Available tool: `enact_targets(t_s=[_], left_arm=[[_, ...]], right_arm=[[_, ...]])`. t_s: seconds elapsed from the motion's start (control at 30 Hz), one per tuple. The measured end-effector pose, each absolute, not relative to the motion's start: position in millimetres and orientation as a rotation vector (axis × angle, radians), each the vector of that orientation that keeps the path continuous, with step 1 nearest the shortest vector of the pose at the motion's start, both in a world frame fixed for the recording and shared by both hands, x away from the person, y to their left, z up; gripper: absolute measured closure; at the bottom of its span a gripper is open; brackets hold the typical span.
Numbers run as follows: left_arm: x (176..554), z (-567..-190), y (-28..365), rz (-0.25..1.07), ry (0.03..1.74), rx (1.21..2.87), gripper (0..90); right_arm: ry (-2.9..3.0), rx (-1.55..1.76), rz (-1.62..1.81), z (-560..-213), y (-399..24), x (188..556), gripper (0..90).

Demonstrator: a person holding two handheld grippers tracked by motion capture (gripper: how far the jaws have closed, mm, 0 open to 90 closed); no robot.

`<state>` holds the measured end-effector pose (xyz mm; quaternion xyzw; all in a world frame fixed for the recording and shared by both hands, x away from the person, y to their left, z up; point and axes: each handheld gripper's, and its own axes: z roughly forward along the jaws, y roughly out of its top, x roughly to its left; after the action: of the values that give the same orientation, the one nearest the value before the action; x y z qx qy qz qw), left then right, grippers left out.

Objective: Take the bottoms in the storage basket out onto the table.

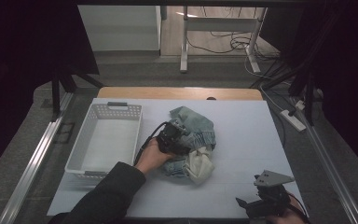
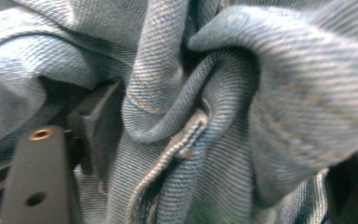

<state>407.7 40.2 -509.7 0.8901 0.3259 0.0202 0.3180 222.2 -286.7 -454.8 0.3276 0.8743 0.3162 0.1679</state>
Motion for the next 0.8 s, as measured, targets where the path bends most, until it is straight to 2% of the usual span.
enact_targets(t_s=[0.27, 0.37, 0.8], left_arm=[[407.6, -509.3, 37.5, 0.027, 0.846, 2.347, 12.4], [407.8, -511.4, 34.3, 0.013, 0.836, 2.371, 0.5], [408.5, -509.6, 35.2, -0.022, 0.791, 2.352, 0.0]], right_arm=[[2.491, 0.920, 0.898, -454.8, -286.5, 221.8, 1.9], [2.492, 0.918, 0.897, -454.7, -286.4, 221.7, 1.9], [2.495, 0.908, 0.902, -454.7, -286.2, 221.2, 1.9]])
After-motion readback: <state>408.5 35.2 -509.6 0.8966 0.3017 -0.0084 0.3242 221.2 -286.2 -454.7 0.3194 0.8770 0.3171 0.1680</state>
